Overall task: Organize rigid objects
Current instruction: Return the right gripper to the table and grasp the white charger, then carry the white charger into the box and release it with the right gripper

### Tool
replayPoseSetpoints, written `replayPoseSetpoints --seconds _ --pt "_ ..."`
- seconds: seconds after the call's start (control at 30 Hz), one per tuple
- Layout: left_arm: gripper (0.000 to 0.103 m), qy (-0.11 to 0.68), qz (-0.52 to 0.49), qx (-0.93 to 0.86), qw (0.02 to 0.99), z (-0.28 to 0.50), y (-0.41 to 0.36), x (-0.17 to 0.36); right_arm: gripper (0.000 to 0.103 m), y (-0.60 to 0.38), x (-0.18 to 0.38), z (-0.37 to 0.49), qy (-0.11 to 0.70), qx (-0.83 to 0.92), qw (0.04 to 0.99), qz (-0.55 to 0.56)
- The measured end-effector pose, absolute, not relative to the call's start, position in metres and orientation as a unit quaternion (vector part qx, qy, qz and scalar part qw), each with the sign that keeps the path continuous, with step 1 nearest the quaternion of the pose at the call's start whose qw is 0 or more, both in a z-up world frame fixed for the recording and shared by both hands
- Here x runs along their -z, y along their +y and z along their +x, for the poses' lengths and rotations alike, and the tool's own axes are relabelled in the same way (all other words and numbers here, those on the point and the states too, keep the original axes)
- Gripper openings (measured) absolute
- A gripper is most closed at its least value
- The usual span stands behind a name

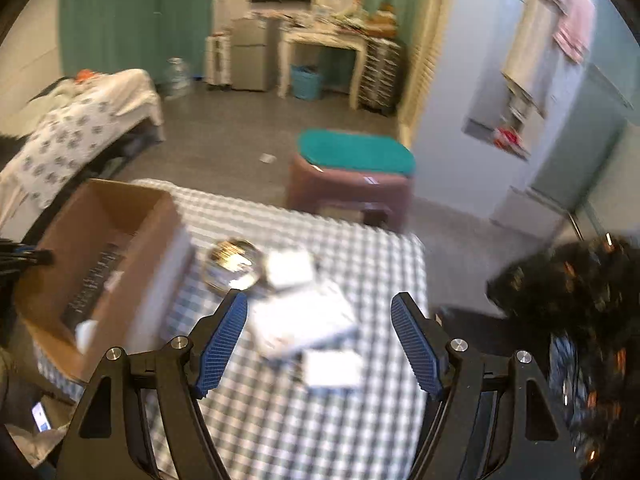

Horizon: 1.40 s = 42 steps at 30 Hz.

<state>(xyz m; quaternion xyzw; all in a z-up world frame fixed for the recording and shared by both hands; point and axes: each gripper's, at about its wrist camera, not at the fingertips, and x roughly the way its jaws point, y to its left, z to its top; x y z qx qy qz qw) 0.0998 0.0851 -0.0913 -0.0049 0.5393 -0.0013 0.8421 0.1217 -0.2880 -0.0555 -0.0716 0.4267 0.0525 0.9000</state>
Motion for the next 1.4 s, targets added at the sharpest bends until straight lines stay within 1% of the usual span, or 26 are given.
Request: replayPoseSetpoints --seconds 0.07,0.1,0.23,0.4,0.83,0.9,0.97,1.03,1.1,1.2,1.23,1.4 --pt "0.011 0.539 -0.005 0.002 0.842 0.099 0.085 0.092 0.086 -0.306 0.07 0.121 0.44 -0.033 0.895 -0.06" --pt "0.011 0.539 -0.005 0.002 0.842 0.099 0.085 0.092 0.087 -0.312 0.078 0.12 0.446 -0.029 0.893 -0.055" --pt "0.011 0.539 -0.005 0.001 0.842 0.099 0.086 0.091 0.087 -0.327 0.107 0.12 0.474 -0.016 0.88 -0.042" --pt "0.011 0.54 -0.005 0.002 0.842 0.099 0.086 0.092 0.087 -0.319 0.14 0.118 0.494 -0.03 0.868 -0.037" --pt "0.011 0.542 -0.006 0.001 0.84 0.098 0.088 0.094 0.087 -0.3 0.175 0.133 0.508 -0.042 0.859 -0.045" --pt "0.011 0.542 -0.007 0.001 0.84 0.098 0.088 0.094 0.084 -0.299 0.178 0.135 0.51 -0.046 0.858 -0.045" --pt "0.011 0.542 -0.006 0.001 0.84 0.098 0.088 0.094 0.075 -0.299 0.18 0.136 0.514 -0.048 0.855 -0.044" --pt "0.011 0.542 -0.006 0.001 0.84 0.098 0.088 0.094 0.072 -0.301 0.181 0.138 0.514 -0.05 0.855 -0.042" --pt "0.011 0.542 -0.006 0.001 0.841 0.098 0.088 0.093 0.066 -0.3 0.181 0.138 0.515 -0.058 0.855 -0.038" --pt "0.011 0.541 -0.006 0.001 0.841 0.097 0.087 0.095 0.054 -0.297 0.18 0.138 0.514 -0.072 0.854 -0.039" --pt "0.011 0.541 -0.006 0.001 0.841 0.097 0.087 0.095 0.052 -0.296 0.18 0.138 0.514 -0.07 0.854 -0.042" --pt "0.011 0.541 -0.006 0.002 0.841 0.098 0.087 0.095 0.052 -0.292 0.177 0.133 0.508 -0.069 0.857 -0.046"
